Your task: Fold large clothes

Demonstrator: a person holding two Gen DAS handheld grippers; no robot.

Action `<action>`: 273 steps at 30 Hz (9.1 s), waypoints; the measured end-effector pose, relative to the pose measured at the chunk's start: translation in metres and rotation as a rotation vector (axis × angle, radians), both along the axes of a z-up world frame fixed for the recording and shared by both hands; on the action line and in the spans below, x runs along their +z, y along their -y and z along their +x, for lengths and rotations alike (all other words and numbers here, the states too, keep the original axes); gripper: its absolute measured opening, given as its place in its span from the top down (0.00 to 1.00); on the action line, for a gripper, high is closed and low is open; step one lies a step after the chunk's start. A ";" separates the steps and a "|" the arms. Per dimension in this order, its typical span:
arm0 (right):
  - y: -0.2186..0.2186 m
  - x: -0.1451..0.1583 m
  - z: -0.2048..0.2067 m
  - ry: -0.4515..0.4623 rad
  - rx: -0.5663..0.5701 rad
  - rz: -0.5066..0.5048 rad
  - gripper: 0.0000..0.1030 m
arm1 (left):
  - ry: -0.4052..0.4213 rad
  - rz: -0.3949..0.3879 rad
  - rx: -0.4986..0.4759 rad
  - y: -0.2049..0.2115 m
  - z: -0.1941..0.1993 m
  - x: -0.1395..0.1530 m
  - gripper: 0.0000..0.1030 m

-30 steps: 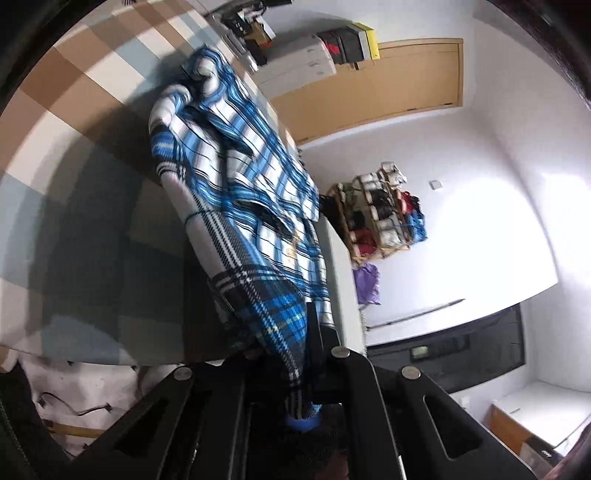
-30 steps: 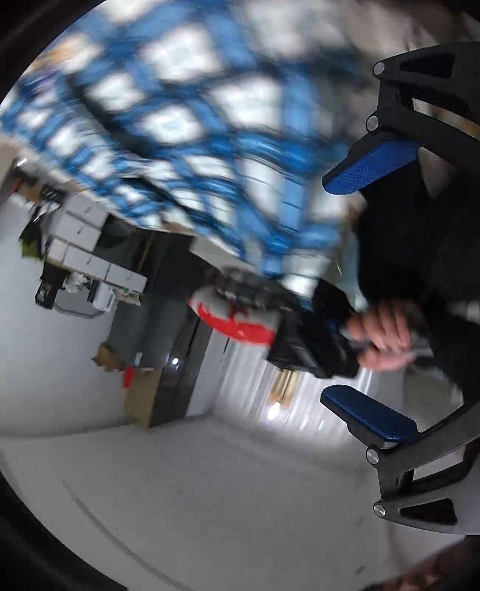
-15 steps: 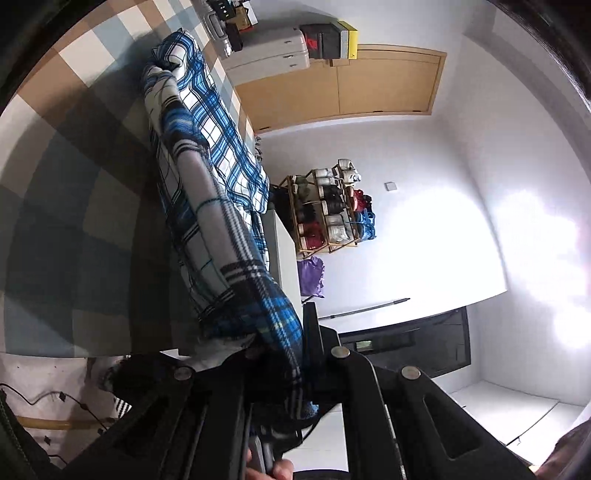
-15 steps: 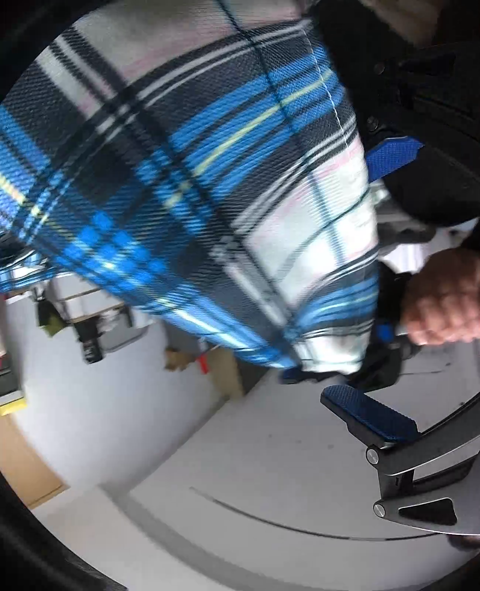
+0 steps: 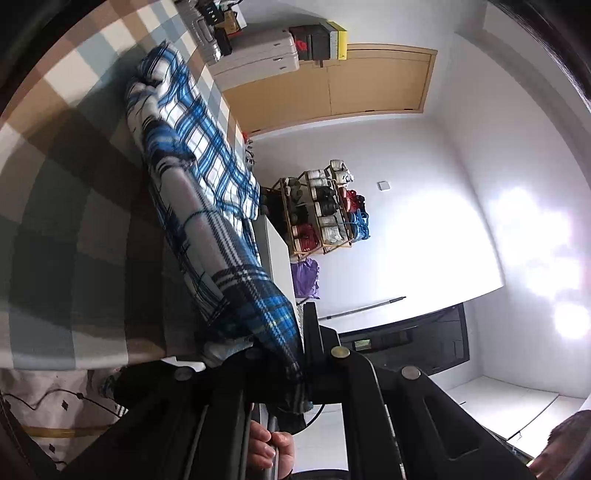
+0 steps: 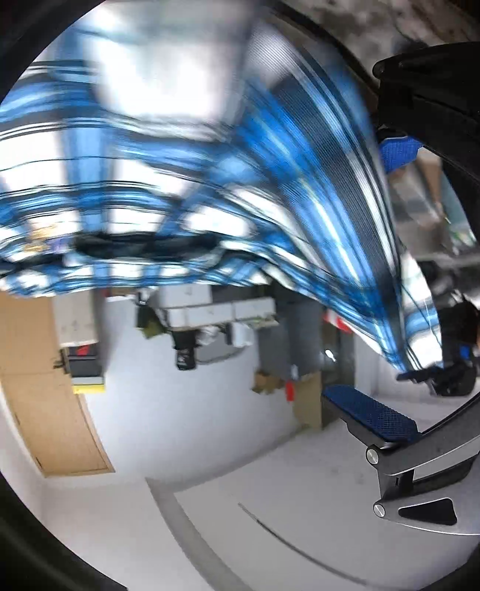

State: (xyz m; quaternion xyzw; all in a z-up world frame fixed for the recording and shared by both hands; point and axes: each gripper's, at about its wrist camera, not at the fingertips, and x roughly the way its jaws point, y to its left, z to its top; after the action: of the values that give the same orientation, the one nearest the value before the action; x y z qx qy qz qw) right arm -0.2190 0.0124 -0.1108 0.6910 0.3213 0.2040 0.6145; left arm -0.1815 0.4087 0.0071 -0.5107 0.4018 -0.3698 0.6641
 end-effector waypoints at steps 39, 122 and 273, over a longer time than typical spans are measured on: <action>0.221 0.030 -0.001 -0.247 -0.074 -0.806 0.00 | -0.048 0.114 -0.036 0.018 0.020 -0.014 0.98; 0.215 0.083 0.021 0.087 -0.108 -1.040 0.99 | -0.258 0.379 0.041 -0.012 -0.017 -0.076 1.00; 0.037 0.074 0.331 0.119 0.851 -1.286 0.03 | -0.294 0.664 -0.182 0.086 0.206 -0.067 0.53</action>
State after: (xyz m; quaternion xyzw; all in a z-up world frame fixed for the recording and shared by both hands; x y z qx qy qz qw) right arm 0.1125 -0.0246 -0.0369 0.0031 0.5810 0.2324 0.7800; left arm 0.0250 0.3229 -0.0602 -0.2773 0.6349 -0.1995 0.6930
